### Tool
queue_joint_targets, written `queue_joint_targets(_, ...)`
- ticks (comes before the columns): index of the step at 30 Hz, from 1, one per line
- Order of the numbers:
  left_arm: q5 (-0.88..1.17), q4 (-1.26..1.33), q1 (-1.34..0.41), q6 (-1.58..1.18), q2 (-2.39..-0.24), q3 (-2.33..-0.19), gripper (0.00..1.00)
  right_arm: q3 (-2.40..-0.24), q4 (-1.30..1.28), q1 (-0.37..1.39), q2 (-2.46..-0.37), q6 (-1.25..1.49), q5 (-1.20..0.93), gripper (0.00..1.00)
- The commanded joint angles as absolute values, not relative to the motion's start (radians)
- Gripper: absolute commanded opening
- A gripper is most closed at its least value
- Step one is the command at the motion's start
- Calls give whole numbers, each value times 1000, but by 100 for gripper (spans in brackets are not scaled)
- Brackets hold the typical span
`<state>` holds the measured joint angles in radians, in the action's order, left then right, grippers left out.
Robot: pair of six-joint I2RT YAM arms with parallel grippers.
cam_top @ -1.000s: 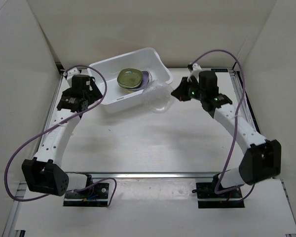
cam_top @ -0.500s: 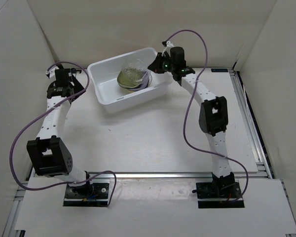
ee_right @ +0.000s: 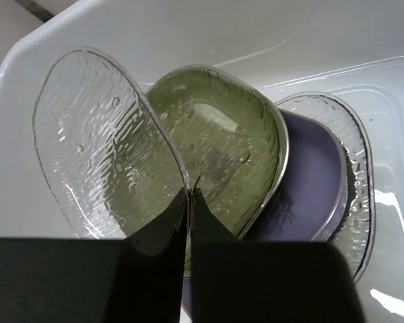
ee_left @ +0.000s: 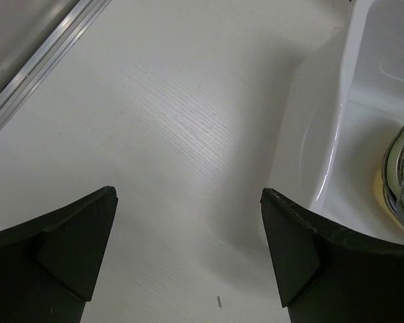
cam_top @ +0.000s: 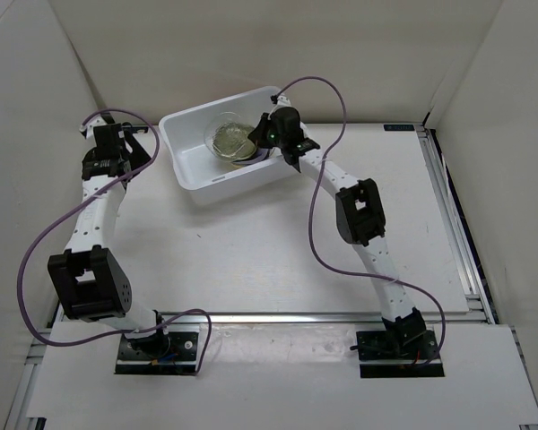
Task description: Place the plates into the plastic bin on the countertop
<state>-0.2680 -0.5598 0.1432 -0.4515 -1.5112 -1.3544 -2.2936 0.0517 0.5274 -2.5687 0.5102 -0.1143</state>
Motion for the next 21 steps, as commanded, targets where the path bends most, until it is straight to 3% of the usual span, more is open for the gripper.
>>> queue_joint_targets(1, -259, -540, 153, -433, -1485, -1338, 99, -2368, 126, 515, -2595, 552, -31, 0)
queue_joint_targets(10, -259, -540, 160, -426, -1491, -1339, 99, -2359, 91, 509, -2596, 522, 0, 7)
queue_joint_targets(12, -256, -540, 163, -429, -1494, -1341, 99, -2356, 94, 509, -2589, 506, -11, 19)
queue_joint_targets(14, -253, -540, 158, -428, -1497, -1344, 99, -2358, 92, 509, -2589, 494, -34, 24)
queue_joint_targets(15, -250, -540, 160, -426, -1497, -1344, 99, -2358, 91, 509, -2592, 485, -47, 32)
queue_joint_targets(20, -233, -540, 163, -423, -1497, -1345, 99, -2368, 80, 509, -2582, 466, -78, 48)
queue_joint_targets(21, -226, -538, 166, -422, -1497, -1345, 99, -2370, 80, 509, -2571, 448, -83, 55)
